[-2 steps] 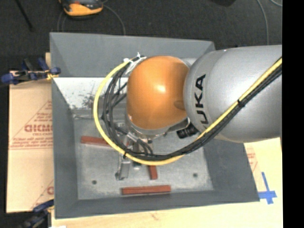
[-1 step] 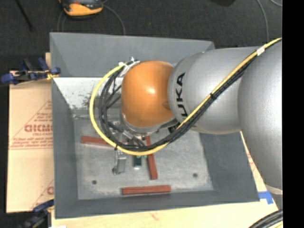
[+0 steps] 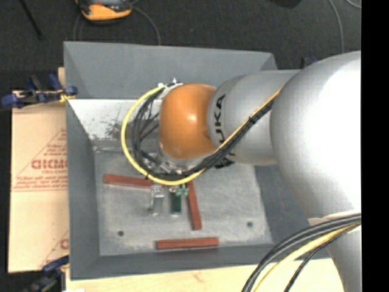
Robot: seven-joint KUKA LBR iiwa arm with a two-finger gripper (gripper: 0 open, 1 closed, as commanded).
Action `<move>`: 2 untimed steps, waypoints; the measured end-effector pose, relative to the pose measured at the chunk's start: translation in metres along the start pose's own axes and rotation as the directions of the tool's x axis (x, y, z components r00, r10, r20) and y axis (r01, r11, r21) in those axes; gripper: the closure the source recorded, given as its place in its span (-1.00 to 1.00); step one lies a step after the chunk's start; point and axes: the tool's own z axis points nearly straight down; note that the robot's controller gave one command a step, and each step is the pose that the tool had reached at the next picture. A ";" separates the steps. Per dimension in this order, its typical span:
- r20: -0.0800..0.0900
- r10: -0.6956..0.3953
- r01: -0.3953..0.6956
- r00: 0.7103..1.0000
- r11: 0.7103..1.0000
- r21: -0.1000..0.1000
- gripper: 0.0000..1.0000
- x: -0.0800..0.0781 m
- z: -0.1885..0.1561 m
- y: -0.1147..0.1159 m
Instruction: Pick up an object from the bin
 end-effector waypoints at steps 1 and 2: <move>-0.007 0.062 -0.062 0.998 0.998 0.003 -1.00 -0.010 0.033 -0.002; -0.004 0.212 -0.212 0.977 0.977 0.002 -1.00 -0.031 0.023 0.015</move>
Offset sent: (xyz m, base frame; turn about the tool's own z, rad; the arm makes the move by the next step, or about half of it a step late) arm 0.0293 0.0169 -0.0239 0.2145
